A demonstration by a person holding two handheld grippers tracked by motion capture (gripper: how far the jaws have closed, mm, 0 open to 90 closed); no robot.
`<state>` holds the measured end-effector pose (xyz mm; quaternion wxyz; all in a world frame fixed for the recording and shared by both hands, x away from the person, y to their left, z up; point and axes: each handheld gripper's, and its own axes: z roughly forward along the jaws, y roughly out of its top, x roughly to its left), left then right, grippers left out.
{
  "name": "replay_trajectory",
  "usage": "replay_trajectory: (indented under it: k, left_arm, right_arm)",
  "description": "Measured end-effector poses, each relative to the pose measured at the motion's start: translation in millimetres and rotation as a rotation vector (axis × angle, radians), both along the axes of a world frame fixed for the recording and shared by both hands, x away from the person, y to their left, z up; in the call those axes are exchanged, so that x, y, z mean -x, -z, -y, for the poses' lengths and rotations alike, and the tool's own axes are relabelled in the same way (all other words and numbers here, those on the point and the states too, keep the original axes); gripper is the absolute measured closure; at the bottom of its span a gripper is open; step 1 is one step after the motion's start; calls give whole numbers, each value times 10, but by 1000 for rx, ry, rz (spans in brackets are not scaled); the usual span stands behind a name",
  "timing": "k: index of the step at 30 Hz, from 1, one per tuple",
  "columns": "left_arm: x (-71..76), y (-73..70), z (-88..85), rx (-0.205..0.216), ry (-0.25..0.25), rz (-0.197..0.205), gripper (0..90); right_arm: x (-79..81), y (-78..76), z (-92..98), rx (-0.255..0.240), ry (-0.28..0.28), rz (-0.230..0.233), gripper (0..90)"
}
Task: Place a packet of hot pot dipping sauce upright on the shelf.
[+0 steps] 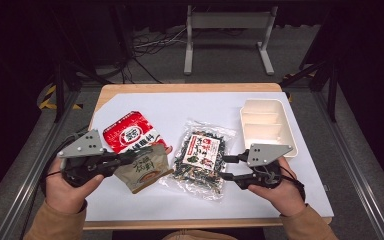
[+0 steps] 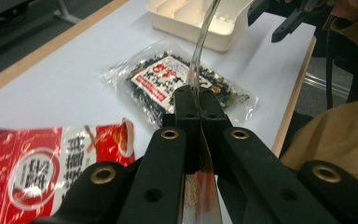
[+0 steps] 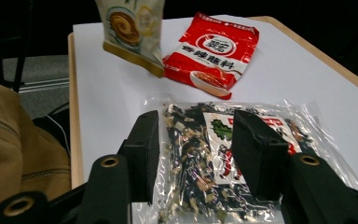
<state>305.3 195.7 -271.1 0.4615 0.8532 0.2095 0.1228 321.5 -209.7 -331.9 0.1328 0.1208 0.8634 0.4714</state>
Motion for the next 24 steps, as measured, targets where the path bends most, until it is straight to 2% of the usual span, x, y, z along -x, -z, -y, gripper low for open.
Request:
replay_trajectory:
  k: [4,5,6,7,14,19,24]
  left_arm:
    - [-78,13,185,2,41,-2,895]
    - [-78,13,185,2,41,-2,895]
    - [-110,20,286,1,65,-1,895]
    - [-110,20,286,1,65,-1,895]
    - [-194,27,546,8,141,6,895]
    - [-242,23,670,18,192,23,895]
    - [-259,30,744,16,222,31,895]
  right_arm:
    - [-6,-40,-99,16,-29,0,494]
    - [-6,-40,-99,16,-29,0,494]
    - [-17,-57,-151,13,-35,-7,484]
    - [-24,-64,-170,15,-37,-7,483]
    - [-85,-78,-236,13,-33,-26,484]
    - [-144,-72,-242,21,-26,-38,469]
    - [-186,-68,-271,15,-39,-49,447]
